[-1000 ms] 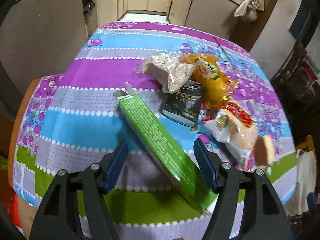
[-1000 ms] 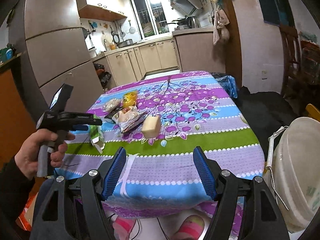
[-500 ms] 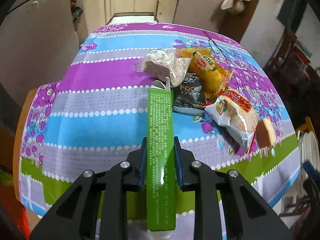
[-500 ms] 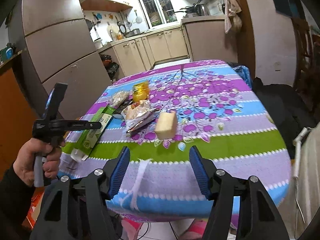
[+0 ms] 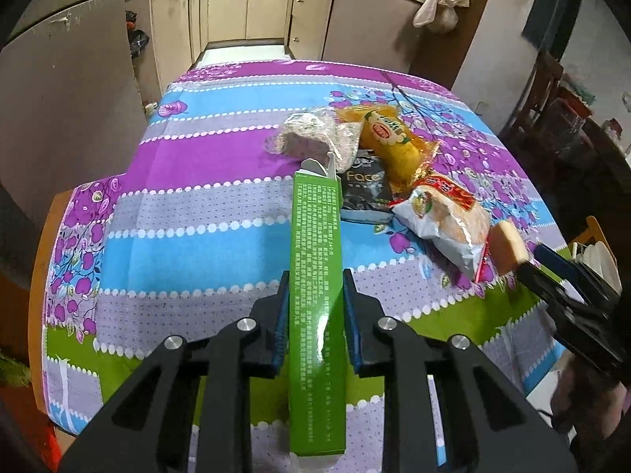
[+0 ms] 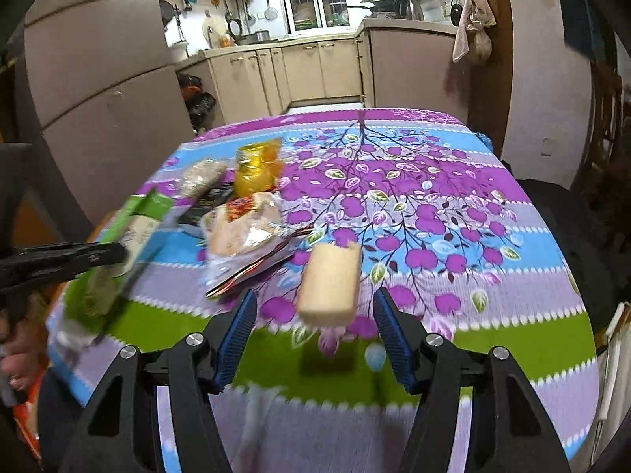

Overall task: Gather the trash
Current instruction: 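Grasp the green box with the left tool while the right tool grasps the beige block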

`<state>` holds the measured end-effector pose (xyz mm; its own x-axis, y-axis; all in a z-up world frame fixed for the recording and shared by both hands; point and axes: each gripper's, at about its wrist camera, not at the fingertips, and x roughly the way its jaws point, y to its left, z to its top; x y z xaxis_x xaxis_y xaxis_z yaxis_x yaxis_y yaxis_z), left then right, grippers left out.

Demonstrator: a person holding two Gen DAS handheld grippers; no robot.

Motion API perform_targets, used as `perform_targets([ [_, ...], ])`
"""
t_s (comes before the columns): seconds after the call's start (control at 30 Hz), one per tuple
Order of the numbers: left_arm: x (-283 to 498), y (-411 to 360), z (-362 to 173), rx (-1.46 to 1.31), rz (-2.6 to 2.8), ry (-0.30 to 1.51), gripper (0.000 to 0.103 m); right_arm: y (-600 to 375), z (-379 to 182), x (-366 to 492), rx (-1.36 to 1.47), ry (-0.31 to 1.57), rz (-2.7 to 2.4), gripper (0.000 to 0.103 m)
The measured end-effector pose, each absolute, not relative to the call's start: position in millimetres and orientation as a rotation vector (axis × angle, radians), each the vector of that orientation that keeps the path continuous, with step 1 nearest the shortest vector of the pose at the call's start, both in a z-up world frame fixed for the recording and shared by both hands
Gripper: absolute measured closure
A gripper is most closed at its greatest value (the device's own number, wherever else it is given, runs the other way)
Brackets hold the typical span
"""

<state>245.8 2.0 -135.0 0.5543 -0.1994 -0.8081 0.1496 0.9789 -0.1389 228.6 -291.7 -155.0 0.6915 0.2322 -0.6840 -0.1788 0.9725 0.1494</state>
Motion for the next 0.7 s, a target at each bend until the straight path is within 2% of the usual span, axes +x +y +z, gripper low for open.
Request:
perform_targets([
  [0.07, 243.9, 1.5, -135.8, -0.048, -0.211, 0.957, 0.081, -290.5, -159.4, 236.6, 0.060, 0.782, 0.208, 0.050],
  [0.13, 245.0, 3.5, -140.0, -0.052, -0.211, 0.965, 0.081, -290.4, -164.5, 242.3, 0.052, 0.797, 0.187, 0.062],
  [0.2, 245.5, 7.2, -145.4, -0.064, -0.207, 0.977, 0.081, -288.8, -167.2, 243.6, 0.045, 0.800, 0.188, 0.068],
  [0.4, 232.5, 12.6, -137.9, -0.066, -0.174, 0.928, 0.081, -290.1, -156.2, 226.2, 0.049, 0.729, 0.147, 0.072],
  [0.7, 203.8, -18.2, -80.1, -0.045, -0.225, 0.730, 0.081, -302.2, -93.3, 169.0, 0.074, 0.532, 0.091, 0.072],
])
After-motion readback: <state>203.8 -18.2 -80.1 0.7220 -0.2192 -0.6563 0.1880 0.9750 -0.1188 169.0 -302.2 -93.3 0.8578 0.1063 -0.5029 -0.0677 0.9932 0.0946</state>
